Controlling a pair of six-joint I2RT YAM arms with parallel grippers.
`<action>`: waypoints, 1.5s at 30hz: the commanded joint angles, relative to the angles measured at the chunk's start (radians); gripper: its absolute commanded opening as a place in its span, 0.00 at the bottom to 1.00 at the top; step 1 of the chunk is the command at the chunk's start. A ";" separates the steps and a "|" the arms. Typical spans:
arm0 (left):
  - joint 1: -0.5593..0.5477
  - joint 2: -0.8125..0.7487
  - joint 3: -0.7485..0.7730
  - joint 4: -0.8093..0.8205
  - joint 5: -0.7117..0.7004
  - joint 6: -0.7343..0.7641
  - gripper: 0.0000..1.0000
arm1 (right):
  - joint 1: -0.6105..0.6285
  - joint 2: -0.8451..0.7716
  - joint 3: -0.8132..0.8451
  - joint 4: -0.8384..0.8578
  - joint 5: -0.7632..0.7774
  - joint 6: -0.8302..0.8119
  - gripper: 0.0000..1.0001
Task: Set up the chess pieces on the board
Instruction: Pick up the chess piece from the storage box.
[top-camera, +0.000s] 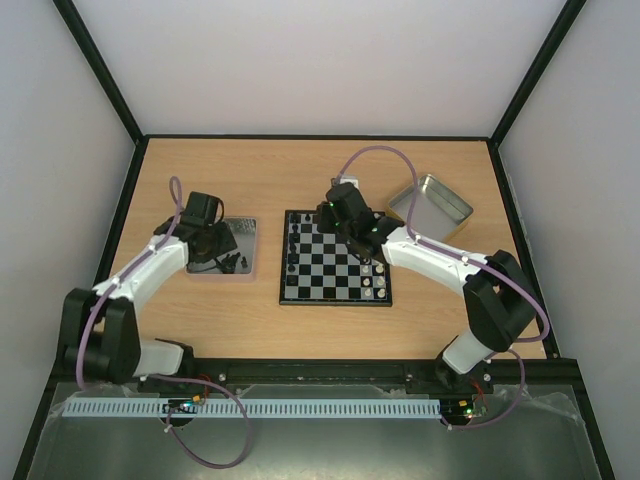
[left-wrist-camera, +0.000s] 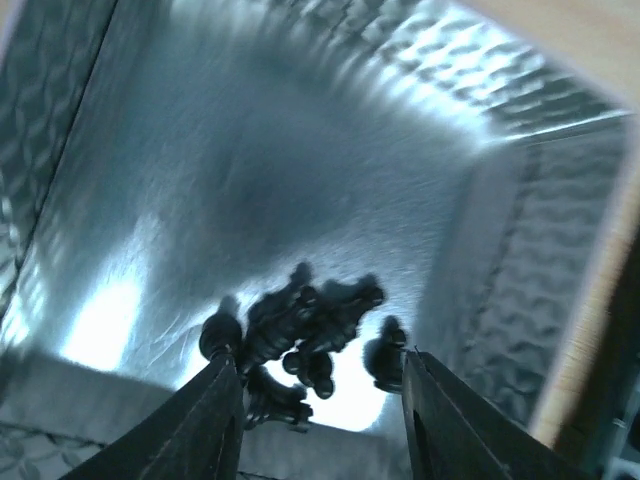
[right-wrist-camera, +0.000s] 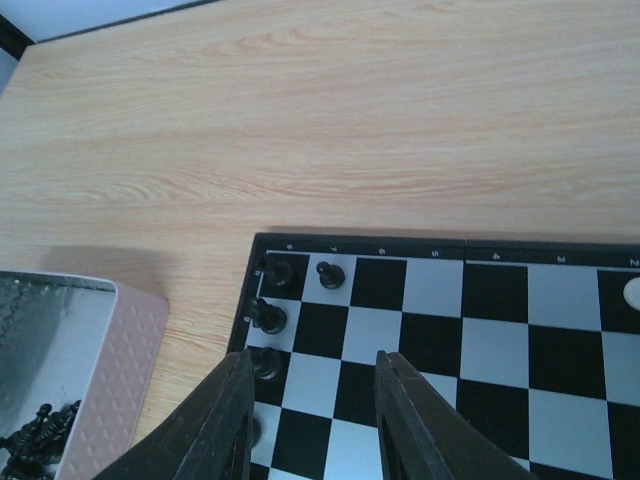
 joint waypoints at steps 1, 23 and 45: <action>0.005 0.084 0.043 -0.124 -0.067 -0.015 0.43 | -0.003 -0.004 -0.025 -0.022 -0.010 0.035 0.32; 0.012 0.223 0.078 -0.154 -0.156 -0.006 0.26 | -0.004 -0.008 -0.044 -0.016 -0.016 0.063 0.29; -0.060 0.054 0.102 -0.083 -0.149 0.023 0.05 | -0.006 -0.071 -0.077 0.012 0.024 0.085 0.29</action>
